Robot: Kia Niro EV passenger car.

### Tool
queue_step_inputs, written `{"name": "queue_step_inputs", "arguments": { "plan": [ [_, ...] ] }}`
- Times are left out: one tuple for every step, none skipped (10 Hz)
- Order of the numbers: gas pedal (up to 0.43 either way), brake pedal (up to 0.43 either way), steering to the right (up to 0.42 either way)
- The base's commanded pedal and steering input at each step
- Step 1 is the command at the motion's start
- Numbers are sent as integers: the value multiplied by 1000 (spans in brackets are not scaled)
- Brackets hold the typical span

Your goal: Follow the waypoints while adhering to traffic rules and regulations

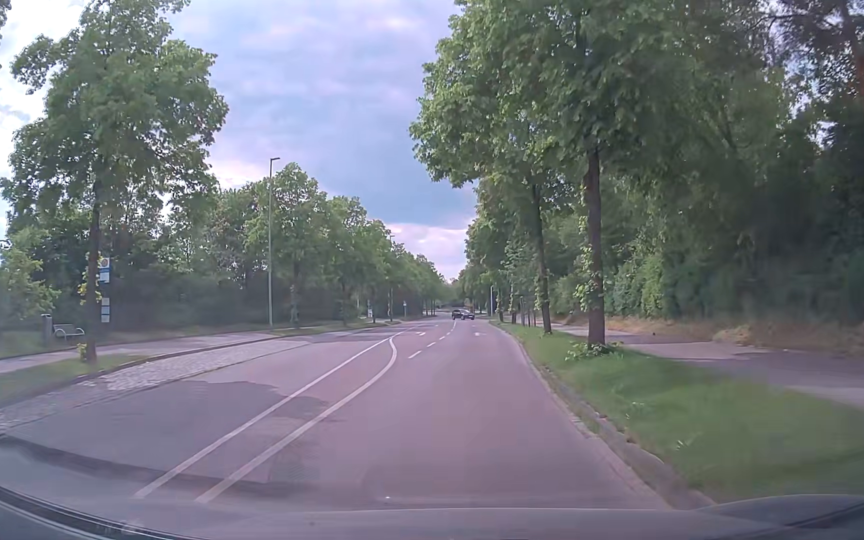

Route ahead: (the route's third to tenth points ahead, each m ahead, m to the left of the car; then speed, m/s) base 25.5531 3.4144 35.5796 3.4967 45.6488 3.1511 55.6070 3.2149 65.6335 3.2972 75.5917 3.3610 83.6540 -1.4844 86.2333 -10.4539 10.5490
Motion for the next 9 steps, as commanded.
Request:
{"name": "queue_step_inputs", "arguments": {
  "plan": [
    [0,18,9],
    [0,18,10],
    [0,18,11],
    [0,18,12],
    [0,18,13],
    [0,18,13],
    [0,18,14],
    [0,18,14],
    [0,18,14]
  ]
}}
